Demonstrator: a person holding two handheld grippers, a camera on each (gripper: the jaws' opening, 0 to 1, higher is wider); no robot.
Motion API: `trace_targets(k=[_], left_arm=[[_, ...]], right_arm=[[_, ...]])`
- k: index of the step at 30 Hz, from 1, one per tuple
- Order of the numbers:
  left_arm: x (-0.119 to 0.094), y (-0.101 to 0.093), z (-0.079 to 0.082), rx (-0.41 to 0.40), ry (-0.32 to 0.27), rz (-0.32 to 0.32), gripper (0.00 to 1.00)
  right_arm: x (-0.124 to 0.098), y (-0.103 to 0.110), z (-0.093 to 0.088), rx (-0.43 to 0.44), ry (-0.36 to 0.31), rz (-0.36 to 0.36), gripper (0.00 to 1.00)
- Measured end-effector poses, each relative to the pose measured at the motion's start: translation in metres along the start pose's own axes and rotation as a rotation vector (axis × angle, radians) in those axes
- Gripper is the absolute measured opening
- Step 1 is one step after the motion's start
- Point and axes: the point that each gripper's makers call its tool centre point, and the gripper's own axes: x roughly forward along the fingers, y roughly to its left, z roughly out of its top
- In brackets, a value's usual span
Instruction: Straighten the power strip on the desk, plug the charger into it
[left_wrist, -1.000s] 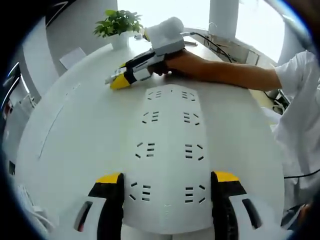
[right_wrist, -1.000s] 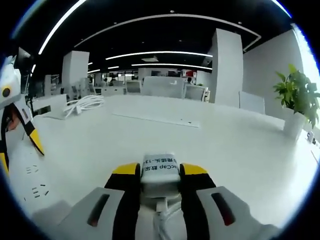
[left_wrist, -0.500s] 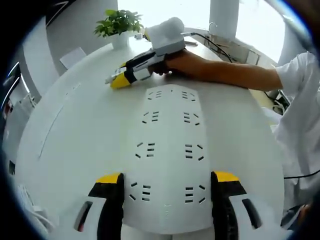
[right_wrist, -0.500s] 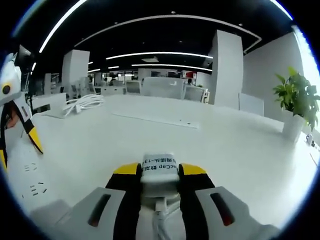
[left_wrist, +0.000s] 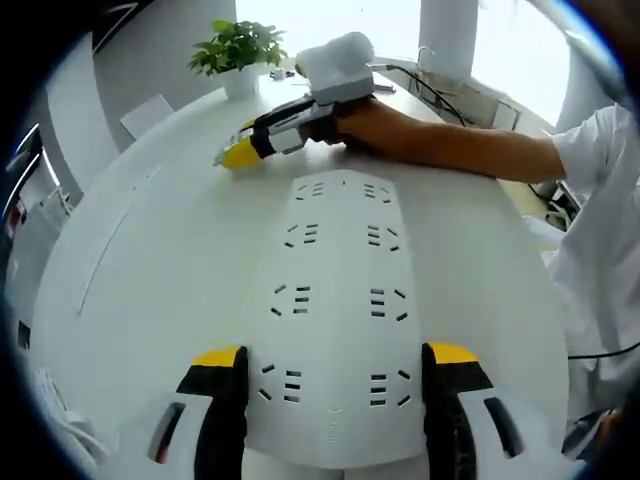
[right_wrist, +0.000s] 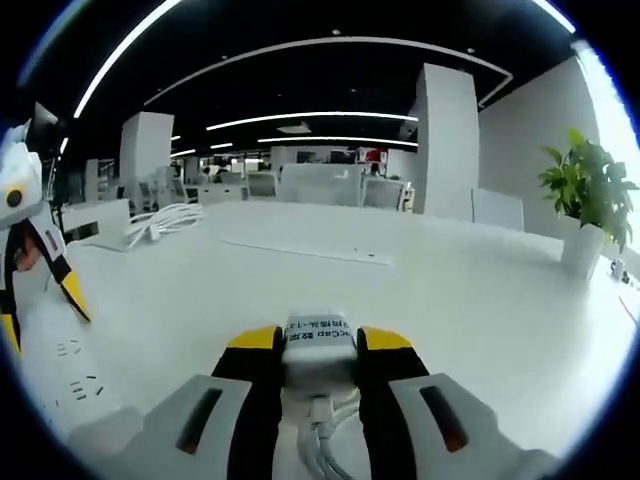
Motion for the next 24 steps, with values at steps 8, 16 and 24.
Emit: trace_targets(k=[8,16,24], left_arm=[[0.000,0.000,0.000,0.000,-0.004,-0.001,0.71],[-0.001,0.000,-0.001,0.002,-0.007,-0.002,0.71],[-0.001,0.000,-0.001,0.004,-0.010,-0.005,0.71]], right_arm=[[-0.009,-0.003,0.013,0.055,-0.053,0.006,0.28],[-0.017,-0.008,0.021,0.110,-0.068,0.014,0.28],[-0.025,-0.004,0.027,0.081,-0.073,0.028,0.28]])
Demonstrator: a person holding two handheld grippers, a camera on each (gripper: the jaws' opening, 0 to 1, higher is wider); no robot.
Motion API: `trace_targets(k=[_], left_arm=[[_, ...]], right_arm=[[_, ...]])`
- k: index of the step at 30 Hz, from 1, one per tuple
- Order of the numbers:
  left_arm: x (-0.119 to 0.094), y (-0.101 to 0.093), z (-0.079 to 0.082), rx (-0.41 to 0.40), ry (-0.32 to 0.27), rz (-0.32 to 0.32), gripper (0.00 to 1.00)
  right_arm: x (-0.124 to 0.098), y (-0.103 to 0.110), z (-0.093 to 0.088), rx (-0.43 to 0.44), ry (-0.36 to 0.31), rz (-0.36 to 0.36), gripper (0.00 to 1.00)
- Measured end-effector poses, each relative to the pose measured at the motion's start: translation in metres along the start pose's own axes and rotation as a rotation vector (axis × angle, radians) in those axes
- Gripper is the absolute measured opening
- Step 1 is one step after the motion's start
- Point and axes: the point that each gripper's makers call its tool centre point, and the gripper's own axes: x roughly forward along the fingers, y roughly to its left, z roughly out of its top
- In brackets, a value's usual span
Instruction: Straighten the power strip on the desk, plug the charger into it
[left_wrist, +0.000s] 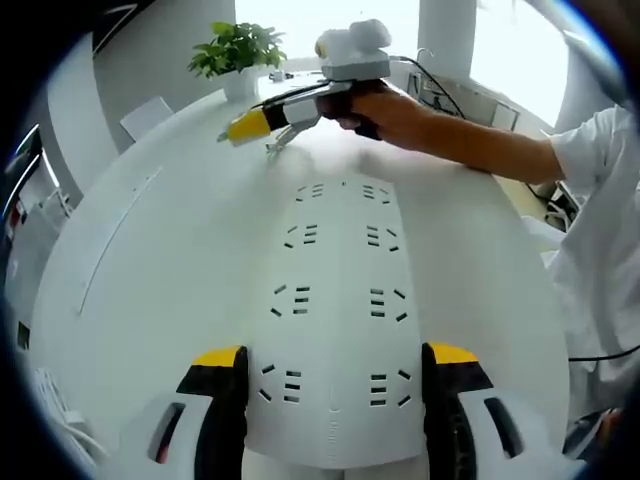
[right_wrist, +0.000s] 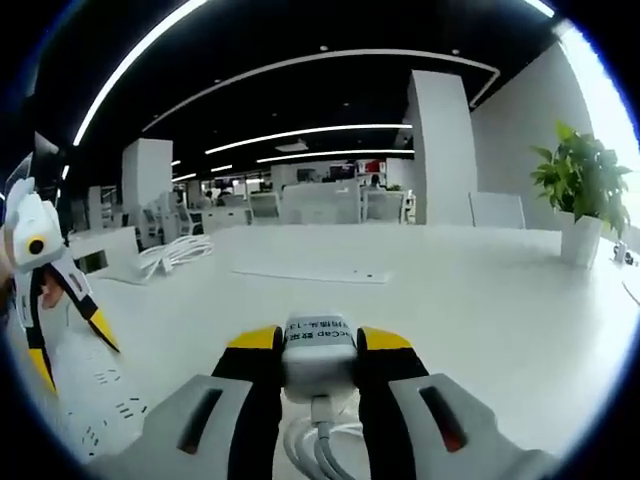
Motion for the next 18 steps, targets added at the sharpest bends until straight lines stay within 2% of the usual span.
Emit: trace_targets(k=[8,18], left_arm=[[0.000,0.000,0.000,0.000,0.000,0.000,0.71],[0.001,0.001,0.001,0.000,0.002,0.001,0.71]], right_arm=[[-0.015,0.005,0.010,-0.019,-0.005,0.021,0.28],[-0.043,0.015,0.043,-0.046,-0.034,0.064,0.28]])
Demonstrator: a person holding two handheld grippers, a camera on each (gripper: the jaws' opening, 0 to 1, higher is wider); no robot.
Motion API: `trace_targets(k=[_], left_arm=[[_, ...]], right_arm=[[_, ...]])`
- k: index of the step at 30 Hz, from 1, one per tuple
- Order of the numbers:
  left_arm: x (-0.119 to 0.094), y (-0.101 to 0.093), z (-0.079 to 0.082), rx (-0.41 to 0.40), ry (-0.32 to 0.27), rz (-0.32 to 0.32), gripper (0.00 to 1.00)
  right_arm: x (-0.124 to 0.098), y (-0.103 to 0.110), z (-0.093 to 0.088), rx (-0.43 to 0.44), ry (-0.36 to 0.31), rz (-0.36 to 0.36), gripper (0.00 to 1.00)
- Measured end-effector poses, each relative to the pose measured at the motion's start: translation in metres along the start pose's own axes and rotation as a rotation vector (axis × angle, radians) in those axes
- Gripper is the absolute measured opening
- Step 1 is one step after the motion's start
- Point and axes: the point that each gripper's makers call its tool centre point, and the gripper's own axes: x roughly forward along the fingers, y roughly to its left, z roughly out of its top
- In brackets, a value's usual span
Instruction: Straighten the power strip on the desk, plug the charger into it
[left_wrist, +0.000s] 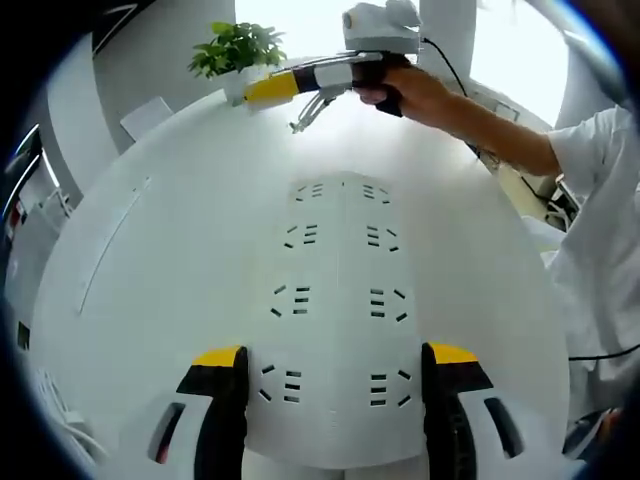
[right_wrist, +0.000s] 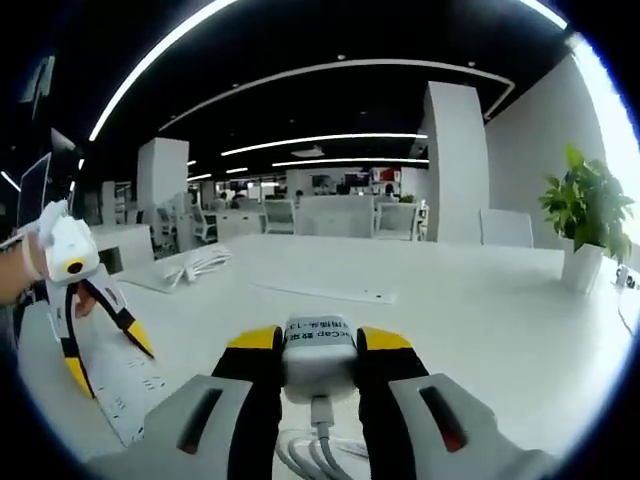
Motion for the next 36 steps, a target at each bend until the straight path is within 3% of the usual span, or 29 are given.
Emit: trace_targets(k=[14,28,36], left_arm=[[0.000,-0.001,0.000,0.001,-0.009,0.002,0.71],[0.000,-0.001,0.000,0.001,-0.014,0.002,0.71],[0.000,-0.001,0.000,0.002,-0.026,0.005,0.71]], right_arm=[[-0.037,0.026,0.047,-0.044,0.009,0.093,0.28],[-0.060,0.059,0.069,-0.039,0.072,0.183,0.28],[-0.069,0.083,0.074,-0.045,0.163,0.257,0.28]])
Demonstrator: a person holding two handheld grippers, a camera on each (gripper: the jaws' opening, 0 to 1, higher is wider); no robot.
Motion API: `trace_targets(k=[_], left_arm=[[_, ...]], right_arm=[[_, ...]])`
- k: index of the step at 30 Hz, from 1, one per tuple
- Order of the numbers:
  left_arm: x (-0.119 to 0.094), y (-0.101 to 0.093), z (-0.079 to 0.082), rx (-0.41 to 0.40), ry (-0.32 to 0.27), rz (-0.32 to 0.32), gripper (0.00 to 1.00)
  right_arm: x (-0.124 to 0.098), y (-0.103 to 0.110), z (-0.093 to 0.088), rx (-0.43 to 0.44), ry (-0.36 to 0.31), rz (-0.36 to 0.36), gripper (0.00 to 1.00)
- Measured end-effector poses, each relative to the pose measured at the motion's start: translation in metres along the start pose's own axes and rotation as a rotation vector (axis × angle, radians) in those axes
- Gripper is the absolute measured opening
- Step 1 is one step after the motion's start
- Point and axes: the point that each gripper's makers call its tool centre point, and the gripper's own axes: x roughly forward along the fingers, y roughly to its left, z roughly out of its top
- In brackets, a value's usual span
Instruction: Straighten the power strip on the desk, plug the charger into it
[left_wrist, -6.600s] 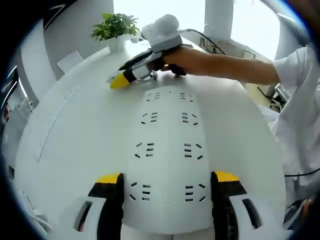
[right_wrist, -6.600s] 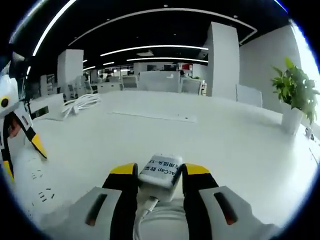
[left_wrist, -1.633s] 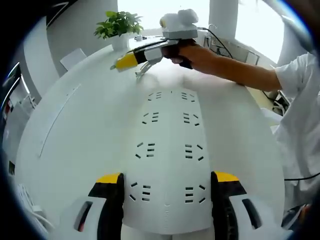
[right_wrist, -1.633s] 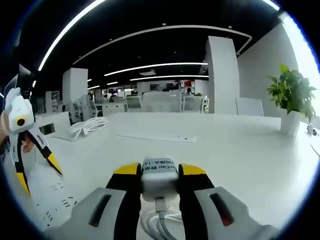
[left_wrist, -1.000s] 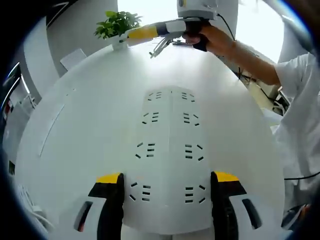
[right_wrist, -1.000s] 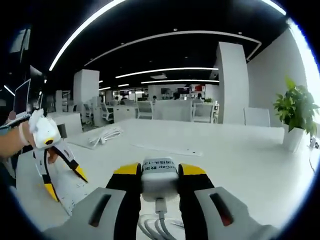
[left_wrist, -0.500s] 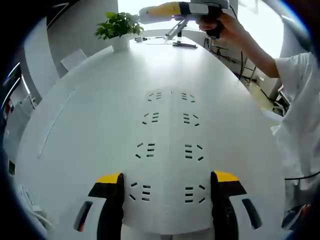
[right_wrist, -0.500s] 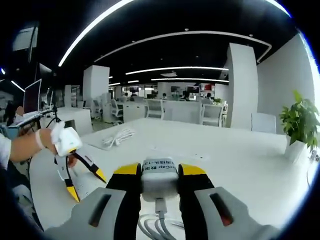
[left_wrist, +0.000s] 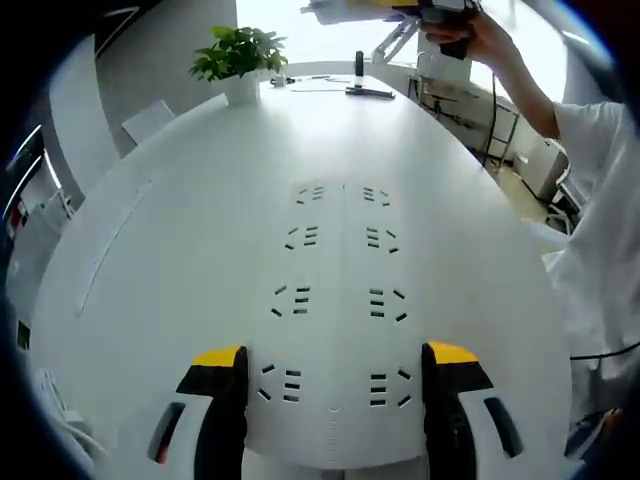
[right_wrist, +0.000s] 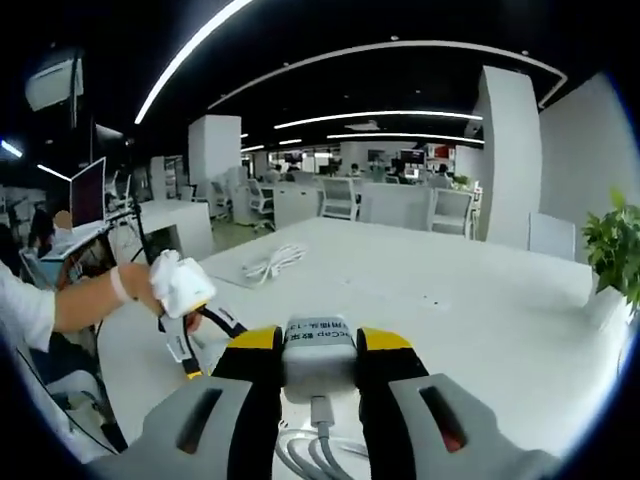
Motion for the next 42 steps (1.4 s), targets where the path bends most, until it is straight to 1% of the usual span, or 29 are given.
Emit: trace_targets(k=[1,4,6,10,13,17,22,31,36,38,39,42], left_arm=[[0.000,0.000,0.000,0.000,0.000,0.000,0.71],[0.000,0.000,0.000,0.001,0.001,-0.001,0.71],[0.000,-0.001,0.000,0.001,-0.001,-0.001,0.71],[0.000,-0.001,0.000,0.002,-0.006,-0.001,0.71],[0.000,-0.001,0.000,0.002,-0.006,-0.001,0.71],[0.000,-0.001,0.000,0.002,-0.007,-0.001,0.71],[0.000,-0.002,0.000,0.001,-0.005,-0.001,0.71],[0.000,-0.002,0.000,-0.001,-0.005,0.000,0.71],[0.000,-0.002,-0.001,-0.001,-0.005,0.000,0.71],[0.000,-0.002,-0.001,-0.002,-0.005,0.000,0.71],[0.000,-0.002,-0.001,-0.001,-0.005,0.000,0.71],[0.000,-0.002,0.000,-0.002,-0.005,0.000,0.71]], right_arm=[[0.000,0.001,0.000,-0.003,0.017,0.004,0.28],[-0.001,0.005,0.001,-0.015,0.045,0.010,0.28],[-0.002,0.009,0.001,-0.009,0.061,0.018,0.28],[0.000,0.011,0.000,0.029,0.080,0.026,0.28],[0.002,0.014,-0.005,0.050,0.106,0.029,0.28],[0.009,0.015,-0.019,0.095,0.192,0.046,0.28],[0.020,0.017,-0.036,0.120,0.294,0.049,0.28],[0.025,0.035,-0.047,0.098,0.354,0.069,0.28],[0.029,0.038,-0.058,0.153,0.395,0.078,0.28],[0.029,0.039,-0.065,0.211,0.425,0.071,0.28],[0.031,0.039,-0.067,0.207,0.428,0.079,0.28],[0.031,0.040,-0.079,0.236,0.476,0.073,0.28]])
